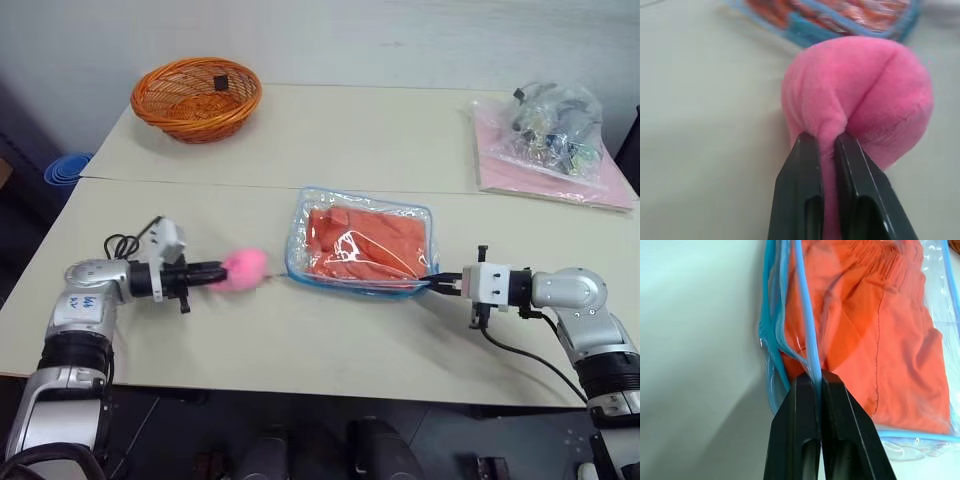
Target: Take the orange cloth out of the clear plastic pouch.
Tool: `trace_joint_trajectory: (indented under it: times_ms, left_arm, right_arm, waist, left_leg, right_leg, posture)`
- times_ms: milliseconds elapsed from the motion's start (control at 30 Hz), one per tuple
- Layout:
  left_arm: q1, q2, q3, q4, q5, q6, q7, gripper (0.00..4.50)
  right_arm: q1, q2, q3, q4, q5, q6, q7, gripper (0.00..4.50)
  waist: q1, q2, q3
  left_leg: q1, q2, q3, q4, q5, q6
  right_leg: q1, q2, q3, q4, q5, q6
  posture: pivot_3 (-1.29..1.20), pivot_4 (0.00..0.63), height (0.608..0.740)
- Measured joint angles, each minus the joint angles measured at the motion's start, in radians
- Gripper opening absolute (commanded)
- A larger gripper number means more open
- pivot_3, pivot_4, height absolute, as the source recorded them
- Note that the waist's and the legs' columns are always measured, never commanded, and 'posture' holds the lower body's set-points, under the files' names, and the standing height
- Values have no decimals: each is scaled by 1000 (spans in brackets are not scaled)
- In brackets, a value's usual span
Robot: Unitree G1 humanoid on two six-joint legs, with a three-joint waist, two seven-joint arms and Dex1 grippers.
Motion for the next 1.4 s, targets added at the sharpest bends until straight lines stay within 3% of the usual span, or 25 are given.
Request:
trace_joint_trajectory:
  times_ms: [100, 167, 267, 467, 633, 767, 800, 867, 1033, 1167, 1300, 1400]
  left_arm:
    - [-6, 0, 2, 35, 4, -40, 1, 21]
    - [6, 0, 2, 16, 4, -52, -13, 745]
    - [62, 3, -4, -106, 8, -42, -30, 1630]
    - [81, 63, 0, -201, 52, -97, 5, 3547]
    - [25, 179, 22, -118, 86, -190, -33, 3559]
    - [-21, 190, -10, -73, 126, -256, -85, 4422]
    - [-28, 182, -22, -79, 130, -268, -101, 4468]
    - [-30, 165, -76, -119, 168, -329, -131, 4468]
    - [-30, -87, -118, -339, 85, -273, -86, 4468]
    - [-32, -221, -221, -439, 154, -306, -4, 4468]
    - [-45, -291, -319, -439, 277, -350, 83, 4468]
    - [-81, -306, -365, -393, 361, -409, 132, 3886]
  right_arm:
    - [-2, 0, 0, 1, 22, -14, 18, 0]
    - [-1, 0, -2, -1, 42, -7, 14, 0]
    - [46, -1, -49, -60, 143, 124, 21, 730]
    - [217, -61, -215, -257, 304, 271, 20, 2827]
    - [482, -117, -447, -528, 495, 519, -41, 4465]
    - [676, -108, -539, -694, 533, 612, -52, 4500]
    - [710, -99, -541, -732, 530, 618, -53, 4500]
    - [787, -47, -543, -816, 501, 607, -74, 4500]
    - [863, 66, -468, -874, 362, 511, -128, 4500]
    - [868, 137, -420, -880, 252, 425, -190, 4500]
    - [849, 173, -374, -886, 212, 395, -244, 4500]
    - [844, 178, -349, -897, 196, 387, -270, 4500]
  waist:
    - [-4, 0, 0]
    - [-6, 0, 0]
    - [-7, 0, 0]
    - [3, 0, 0]
    - [5, 0, 0]
    - [5, 0, 0]
    - [6, 0, 0]
    - [6, 0, 0]
    - [19, -3, -1]
    - [7, -2, -1]
    - [4, -3, -1]
    - [8, -3, -1]
  left_leg:
    - [0, 0, 0, -1, 0, 0]
    - [0, 0, 0, -1, 0, 0]
    - [0, 0, 0, -1, 0, 0]
    - [-1, 0, 0, -1, 0, 0]
    - [0, 0, -1, -5, -1, 0]
    - [-1, 0, 0, -4, -4, 6]
    - [-1, 0, 0, -4, -4, 6]
    - [-1, 0, 0, -4, -4, 6]
    - [-2, -1, 0, 0, -4, 7]
    - [-1, -1, 1, -2, -2, 2]
    - [1, 0, 2, -2, -1, 0]
    - [1, -1, 1, -1, 0, 0]
  right_leg:
    - [0, 0, 0, 0, 0, 0]
    - [-1, 0, 0, 0, 0, 0]
    - [-1, -1, 0, 0, 0, 0]
    - [-1, -1, 0, -1, 0, 0]
    - [0, -1, 0, -3, 0, 0]
    - [0, -1, 1, -3, 0, 0]
    - [0, -1, 1, -3, 0, 0]
    - [0, -1, 1, -3, 0, 0]
    - [1, -1, 1, -3, 1, 1]
    - [0, 1, 3, -2, 1, 1]
    - [0, 2, 4, 0, 1, 1]
    - [1, 2, 4, 0, 1, 1]
  posture:
    - [0, 150, 740]
    - [0, 150, 740]
    - [0, 150, 740]
    - [0, 150, 740]
    - [0, 150, 740]
    - [0, 150, 740]
    - [0, 150, 740]
    - [0, 150, 740]
    - [0, 150, 740]
    - [0, 150, 740]
    - [0, 150, 740]
    - [0, 150, 740]
